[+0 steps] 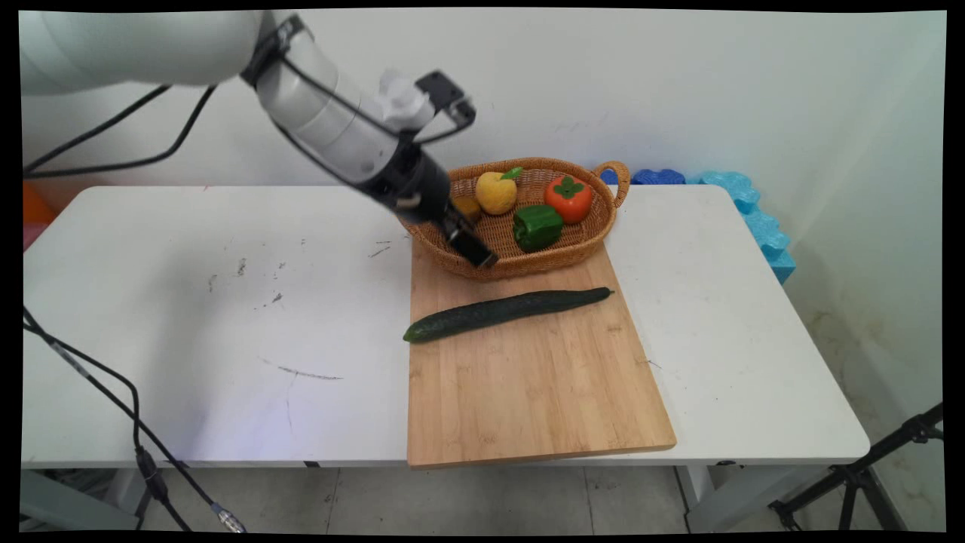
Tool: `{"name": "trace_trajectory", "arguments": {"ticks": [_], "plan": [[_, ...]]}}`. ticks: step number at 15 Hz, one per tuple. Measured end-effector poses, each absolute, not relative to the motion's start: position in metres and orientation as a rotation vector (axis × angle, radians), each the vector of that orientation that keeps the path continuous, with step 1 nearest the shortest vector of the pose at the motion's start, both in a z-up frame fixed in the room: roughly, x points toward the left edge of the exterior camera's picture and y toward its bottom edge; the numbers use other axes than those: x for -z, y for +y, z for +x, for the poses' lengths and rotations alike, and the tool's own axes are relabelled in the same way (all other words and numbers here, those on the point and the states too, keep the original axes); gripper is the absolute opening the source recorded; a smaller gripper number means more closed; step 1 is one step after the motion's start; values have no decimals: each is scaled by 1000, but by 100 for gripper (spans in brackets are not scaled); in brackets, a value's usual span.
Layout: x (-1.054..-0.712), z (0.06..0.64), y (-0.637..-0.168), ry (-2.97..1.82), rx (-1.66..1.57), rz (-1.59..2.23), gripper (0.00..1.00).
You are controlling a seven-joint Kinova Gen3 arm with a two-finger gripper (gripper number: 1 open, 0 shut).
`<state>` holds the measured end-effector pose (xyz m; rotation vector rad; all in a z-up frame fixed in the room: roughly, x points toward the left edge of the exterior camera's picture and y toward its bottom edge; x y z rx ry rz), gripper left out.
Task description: Pick up the cucumber from the cutting board
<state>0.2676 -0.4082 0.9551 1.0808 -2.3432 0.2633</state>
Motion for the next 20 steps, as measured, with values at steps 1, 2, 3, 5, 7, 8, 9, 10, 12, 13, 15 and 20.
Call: {"name": "trace_trajectory", "arguments": {"ticks": [1, 2, 3, 5, 7, 8, 9, 10, 12, 13, 15, 20], "plan": [[-945, 270, -404, -2361, -259, 1083, 100], [-935, 272, -399, -2377, -256, 1090, 100], [-927, 274, -397, -2389, -253, 1097, 100], [-909, 278, -392, -2408, -246, 1115, 100], [-895, 280, -389, -2421, -240, 1125, 100], [-888, 280, -388, -2424, -237, 1128, 100], [-881, 279, -388, -2427, -235, 1131, 100], [-875, 278, -388, -2429, -233, 1133, 100], [-867, 277, -389, -2430, -233, 1133, 100], [-863, 276, -389, -2430, -234, 1134, 100], [-858, 275, -390, -2430, -235, 1133, 100], [-845, 273, -393, -2429, -243, 1131, 0]]}}
